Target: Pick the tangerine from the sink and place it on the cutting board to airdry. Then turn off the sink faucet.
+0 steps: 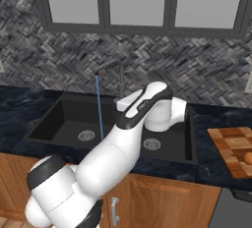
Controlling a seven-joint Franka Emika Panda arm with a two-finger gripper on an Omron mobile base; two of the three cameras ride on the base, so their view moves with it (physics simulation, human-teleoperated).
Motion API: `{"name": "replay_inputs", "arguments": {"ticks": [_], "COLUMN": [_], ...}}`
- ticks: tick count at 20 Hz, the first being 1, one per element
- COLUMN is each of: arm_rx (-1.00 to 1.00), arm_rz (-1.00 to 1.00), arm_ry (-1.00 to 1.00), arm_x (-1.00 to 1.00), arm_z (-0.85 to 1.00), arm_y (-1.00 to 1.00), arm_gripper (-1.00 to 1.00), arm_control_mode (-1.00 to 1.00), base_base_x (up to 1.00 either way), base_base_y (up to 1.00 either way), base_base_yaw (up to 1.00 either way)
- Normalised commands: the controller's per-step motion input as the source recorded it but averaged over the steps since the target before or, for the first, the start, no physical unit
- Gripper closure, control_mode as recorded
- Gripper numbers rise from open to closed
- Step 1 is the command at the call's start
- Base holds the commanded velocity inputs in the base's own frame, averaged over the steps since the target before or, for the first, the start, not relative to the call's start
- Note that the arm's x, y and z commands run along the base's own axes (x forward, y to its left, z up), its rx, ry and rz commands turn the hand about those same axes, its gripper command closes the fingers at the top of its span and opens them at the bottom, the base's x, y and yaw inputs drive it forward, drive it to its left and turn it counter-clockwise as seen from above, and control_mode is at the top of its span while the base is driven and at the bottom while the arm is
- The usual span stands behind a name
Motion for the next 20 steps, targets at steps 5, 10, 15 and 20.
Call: {"name": "replay_inputs", "arguments": {"ticks": [5, 10, 15, 20], "arm_rx": [0.0, 0.0, 0.0, 0.0], "arm_rz": [0.01, 0.02, 0.04, 0.13], "arm_ry": [-0.01, -0.05, 0.0, -0.02], "arm_x": [0.24, 0.2, 0.26, 0.28], "arm_z": [-0.05, -0.09, -0.36, -0.12], "arm_y": [0.02, 0.05, 0.0, 0.0], "arm_gripper": [-1.0, -1.0, -1.0, -1.0], "arm_control_mode": [-1.0, -1.0, -1.0, -1.0], "base_base_x": [0.0, 0.0, 0.0, 0.0], "base_base_y": [0.0, 0.0, 0.0, 0.0], "base_base_yaw": [0.0, 0.0, 0.0, 0.0]}}
